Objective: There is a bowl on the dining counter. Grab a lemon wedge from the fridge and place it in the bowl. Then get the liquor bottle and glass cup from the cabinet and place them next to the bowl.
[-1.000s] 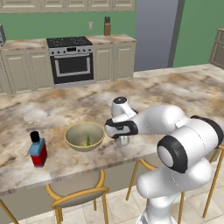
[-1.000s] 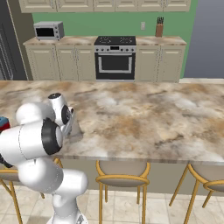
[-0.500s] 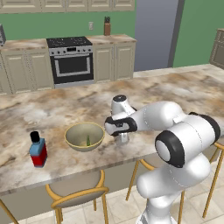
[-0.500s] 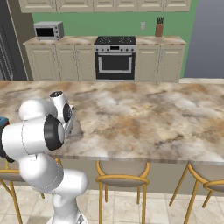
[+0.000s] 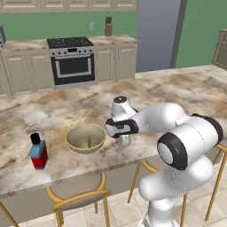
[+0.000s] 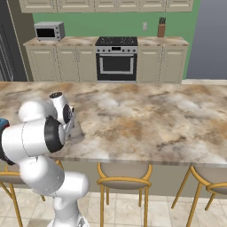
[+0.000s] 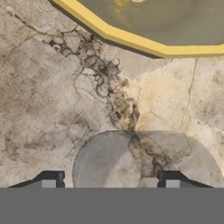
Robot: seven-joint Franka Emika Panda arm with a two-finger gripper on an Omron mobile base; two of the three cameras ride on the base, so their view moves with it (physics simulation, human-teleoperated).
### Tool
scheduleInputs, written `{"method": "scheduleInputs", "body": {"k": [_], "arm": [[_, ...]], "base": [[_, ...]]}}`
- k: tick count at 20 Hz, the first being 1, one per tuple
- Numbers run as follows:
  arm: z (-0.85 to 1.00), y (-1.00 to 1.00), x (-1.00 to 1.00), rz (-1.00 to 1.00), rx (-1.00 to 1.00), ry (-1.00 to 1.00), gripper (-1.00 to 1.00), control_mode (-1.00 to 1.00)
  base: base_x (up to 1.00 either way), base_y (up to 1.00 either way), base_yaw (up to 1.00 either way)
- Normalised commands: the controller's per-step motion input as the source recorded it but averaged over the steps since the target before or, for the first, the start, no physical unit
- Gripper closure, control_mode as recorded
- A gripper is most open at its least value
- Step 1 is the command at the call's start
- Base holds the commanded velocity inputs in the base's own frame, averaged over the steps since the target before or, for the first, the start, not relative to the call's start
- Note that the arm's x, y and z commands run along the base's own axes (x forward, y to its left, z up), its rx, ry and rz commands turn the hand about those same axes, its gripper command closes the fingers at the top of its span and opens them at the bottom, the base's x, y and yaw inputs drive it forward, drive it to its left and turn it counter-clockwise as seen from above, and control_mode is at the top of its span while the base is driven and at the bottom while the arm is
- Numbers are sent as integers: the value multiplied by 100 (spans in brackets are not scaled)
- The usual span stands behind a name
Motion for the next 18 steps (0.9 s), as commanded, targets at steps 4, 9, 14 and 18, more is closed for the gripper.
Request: {"method": "scheduleInputs", "body": {"k": [4, 9, 14, 18], "arm": [[0, -3, -44, 0, 0, -10, -100, -100], [3, -10, -41, 0, 0, -12, -100, -100], [17, -17, -34, 0, 0, -16, -100, -100], [25, -13, -37, 0, 0, -19, -100, -100]], "base": [[0, 0, 0], [0, 0, 0], [0, 0, 0], [0, 0, 0]]}}
